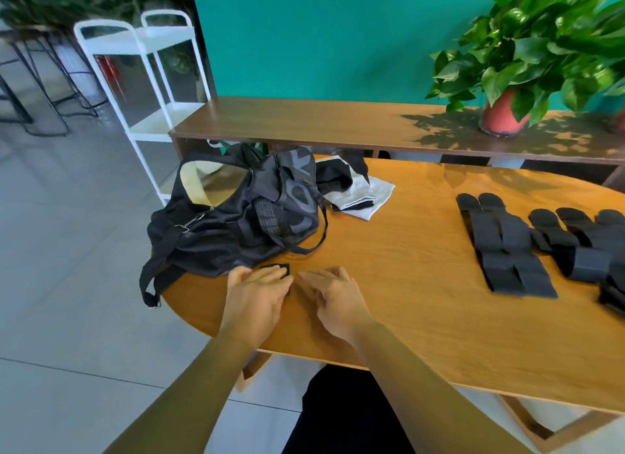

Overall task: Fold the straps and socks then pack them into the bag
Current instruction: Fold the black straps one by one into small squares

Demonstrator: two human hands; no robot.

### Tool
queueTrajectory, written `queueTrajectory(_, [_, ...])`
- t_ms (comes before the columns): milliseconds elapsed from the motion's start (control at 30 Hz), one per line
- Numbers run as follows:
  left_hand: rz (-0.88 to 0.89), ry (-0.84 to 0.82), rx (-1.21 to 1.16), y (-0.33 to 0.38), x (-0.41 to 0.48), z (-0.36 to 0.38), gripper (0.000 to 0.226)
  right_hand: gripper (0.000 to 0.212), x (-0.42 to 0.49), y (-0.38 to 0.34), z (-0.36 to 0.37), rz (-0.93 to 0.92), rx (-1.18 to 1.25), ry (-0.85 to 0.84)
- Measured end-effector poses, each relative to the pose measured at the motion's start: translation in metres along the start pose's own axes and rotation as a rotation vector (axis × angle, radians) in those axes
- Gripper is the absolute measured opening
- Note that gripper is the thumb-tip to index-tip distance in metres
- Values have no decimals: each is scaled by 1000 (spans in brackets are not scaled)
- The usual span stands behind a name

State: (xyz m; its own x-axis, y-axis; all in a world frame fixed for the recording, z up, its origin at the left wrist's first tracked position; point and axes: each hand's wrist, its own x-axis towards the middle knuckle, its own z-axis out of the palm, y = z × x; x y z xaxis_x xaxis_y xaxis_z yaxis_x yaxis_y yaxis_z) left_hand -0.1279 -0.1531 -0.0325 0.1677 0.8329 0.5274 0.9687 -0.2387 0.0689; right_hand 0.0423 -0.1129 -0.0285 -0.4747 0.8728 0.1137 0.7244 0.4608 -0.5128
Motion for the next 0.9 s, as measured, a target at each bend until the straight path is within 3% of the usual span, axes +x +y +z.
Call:
queueTrajectory(133, [49,-8,-65,35,19,7,22,53,-15,29,-23,72,-8,76])
queueTrajectory(267, [107,-72,-143,85,45,20,30,35,-39,71,-56,206,12,196])
queueTrajectory(433, [197,-185,-202,152,81,36,23,43,-79,120,-106,362,-31,362])
queueTrajectory(600, [273,-289,-249,211,116,56,17,43,-101,171,-138,459,-237,505])
queueTrajectory(733, [277,-391,-251,251,145,66,34,41,-103,205,-156,527,-355,455])
queueTrajectory(900, [331,-625,-210,279,171,95,49,40,-99,229,-159,635,-341,227])
